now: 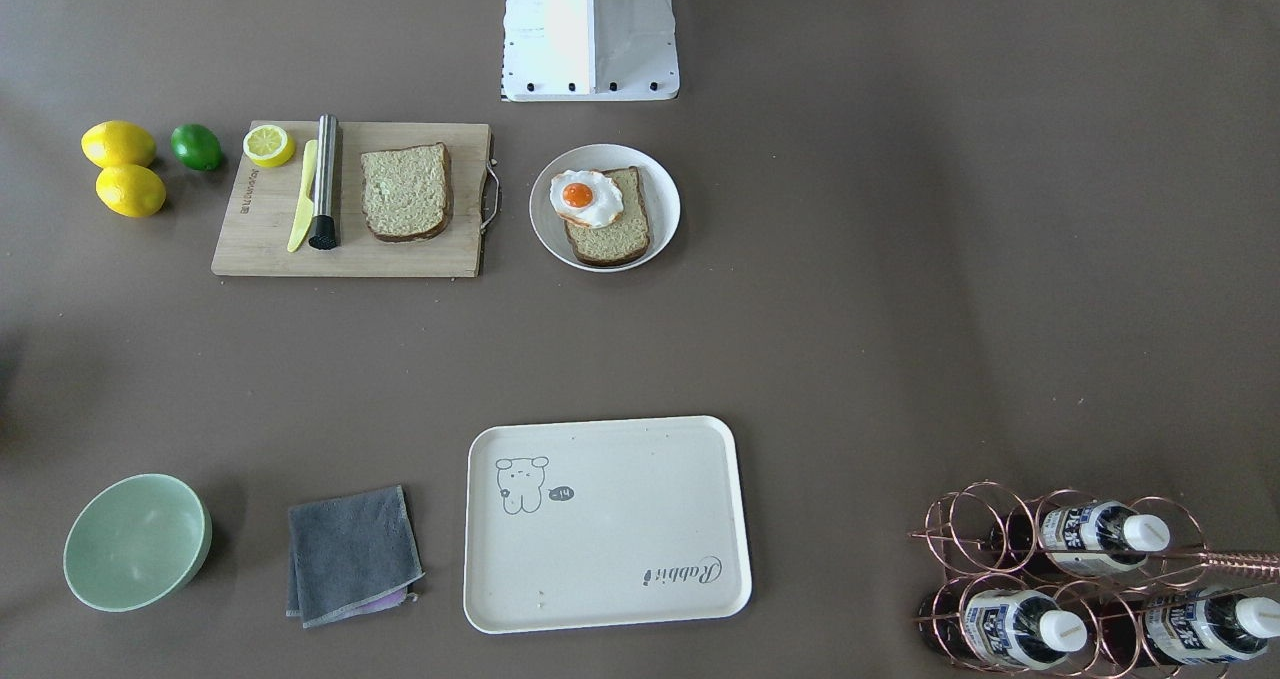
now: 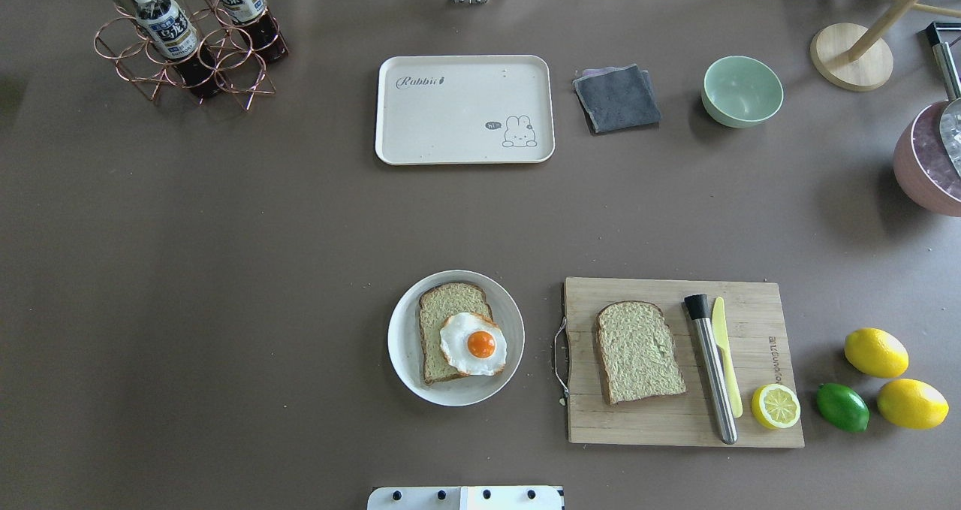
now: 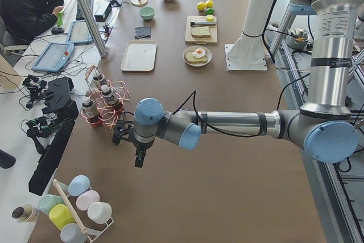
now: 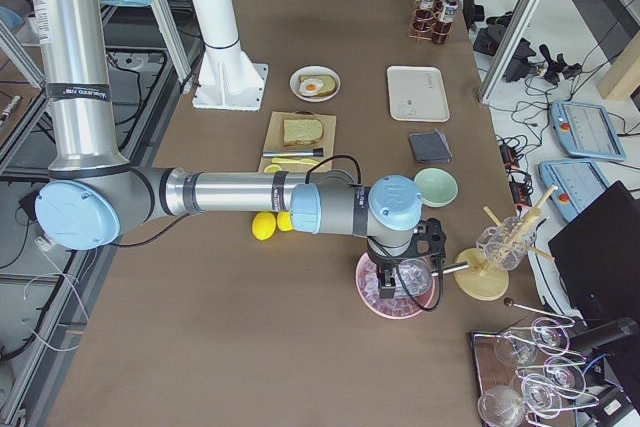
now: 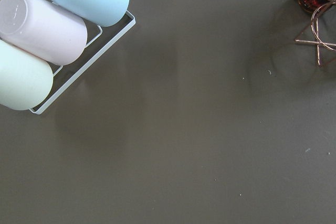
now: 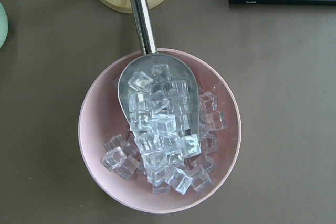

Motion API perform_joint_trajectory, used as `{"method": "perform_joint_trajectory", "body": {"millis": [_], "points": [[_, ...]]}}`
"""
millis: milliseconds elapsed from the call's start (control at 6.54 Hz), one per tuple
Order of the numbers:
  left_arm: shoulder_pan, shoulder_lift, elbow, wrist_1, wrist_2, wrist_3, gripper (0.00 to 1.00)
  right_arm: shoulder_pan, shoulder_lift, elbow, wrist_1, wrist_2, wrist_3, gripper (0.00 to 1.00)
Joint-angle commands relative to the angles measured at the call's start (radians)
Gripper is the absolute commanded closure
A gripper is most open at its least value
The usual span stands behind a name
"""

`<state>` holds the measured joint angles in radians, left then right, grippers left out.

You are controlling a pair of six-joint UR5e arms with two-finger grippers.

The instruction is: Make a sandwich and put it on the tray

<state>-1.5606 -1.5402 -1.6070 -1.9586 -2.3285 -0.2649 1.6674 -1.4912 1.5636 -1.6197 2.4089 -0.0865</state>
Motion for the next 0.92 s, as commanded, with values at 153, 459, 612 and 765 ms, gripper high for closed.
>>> {"method": "perform_joint_trajectory", "body": {"millis": [153, 459, 612, 765], "points": [[-0.007, 0.054, -0.047, -0.006, 0.000, 0.001, 0.02, 0.000, -0.004, 0.001, 0.000, 0.001, -0.004, 0.01], [-0.007, 0.084, -0.076, -0.008, 0.000, 0.001, 0.02, 0.000, -0.007, 0.001, 0.000, 0.004, -0.001, 0.01], [-0.006, 0.084, -0.079, -0.014, -0.002, 0.001, 0.02, 0.000, -0.009, 0.001, 0.000, 0.003, -0.002, 0.01], [-0.007, 0.084, -0.079, -0.031, -0.002, 0.001, 0.02, 0.000, -0.009, 0.001, 0.001, 0.003, -0.004, 0.01]]}}
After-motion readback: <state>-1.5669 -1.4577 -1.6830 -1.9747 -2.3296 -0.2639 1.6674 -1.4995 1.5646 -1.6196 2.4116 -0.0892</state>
